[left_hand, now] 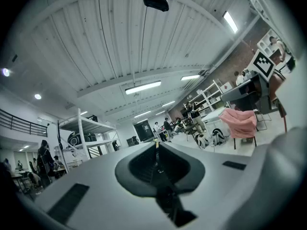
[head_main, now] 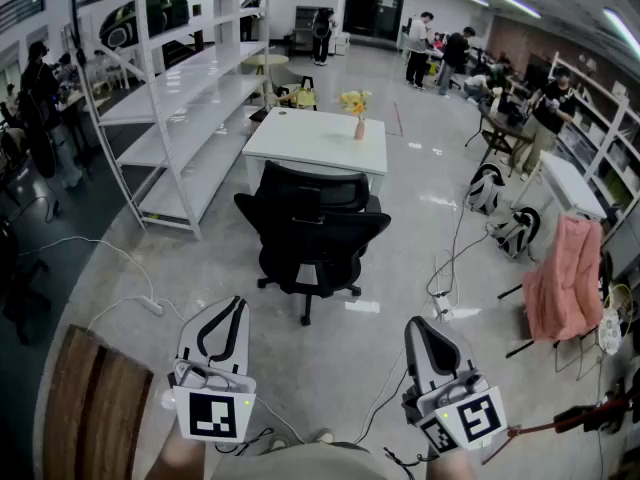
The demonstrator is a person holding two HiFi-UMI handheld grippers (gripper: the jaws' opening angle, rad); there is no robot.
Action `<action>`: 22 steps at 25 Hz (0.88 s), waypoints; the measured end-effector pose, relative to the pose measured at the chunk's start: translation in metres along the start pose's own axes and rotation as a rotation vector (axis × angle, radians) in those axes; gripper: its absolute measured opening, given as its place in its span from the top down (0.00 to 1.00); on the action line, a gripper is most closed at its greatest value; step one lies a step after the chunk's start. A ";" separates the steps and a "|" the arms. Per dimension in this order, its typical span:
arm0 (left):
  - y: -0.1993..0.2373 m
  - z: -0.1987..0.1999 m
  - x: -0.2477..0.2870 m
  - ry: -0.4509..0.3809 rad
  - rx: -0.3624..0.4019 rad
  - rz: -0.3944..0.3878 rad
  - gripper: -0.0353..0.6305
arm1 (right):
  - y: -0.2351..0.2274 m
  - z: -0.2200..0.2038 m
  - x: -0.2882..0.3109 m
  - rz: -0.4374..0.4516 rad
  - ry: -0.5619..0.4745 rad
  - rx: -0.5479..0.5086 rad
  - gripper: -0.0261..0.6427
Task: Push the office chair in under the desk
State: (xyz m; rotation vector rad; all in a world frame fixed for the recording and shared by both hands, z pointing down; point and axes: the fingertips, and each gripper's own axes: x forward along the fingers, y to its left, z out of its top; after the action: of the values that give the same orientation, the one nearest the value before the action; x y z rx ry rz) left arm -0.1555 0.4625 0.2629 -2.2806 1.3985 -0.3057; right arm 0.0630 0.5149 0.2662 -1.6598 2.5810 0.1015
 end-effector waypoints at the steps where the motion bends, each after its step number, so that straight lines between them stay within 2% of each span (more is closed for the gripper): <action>1: -0.002 0.000 0.003 0.003 -0.009 0.003 0.91 | -0.004 0.000 0.001 0.001 0.001 0.001 0.95; 7: -0.011 -0.003 0.018 0.019 -0.012 0.010 0.91 | -0.024 -0.006 0.005 0.004 0.005 0.020 0.95; 16: -0.030 -0.007 0.038 0.053 -0.018 0.037 0.91 | -0.054 -0.022 0.010 0.042 0.027 0.020 0.95; 20: -0.040 -0.011 0.044 0.076 -0.046 0.065 0.91 | -0.066 -0.026 0.010 0.064 0.035 0.015 0.95; 22: -0.045 -0.011 0.046 0.075 -0.033 0.067 0.91 | -0.070 -0.028 0.009 0.079 0.036 0.005 0.95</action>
State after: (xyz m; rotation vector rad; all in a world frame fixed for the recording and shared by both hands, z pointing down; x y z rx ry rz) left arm -0.1032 0.4361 0.2924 -2.2646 1.5246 -0.3524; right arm 0.1220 0.4747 0.2919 -1.5722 2.6715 0.0704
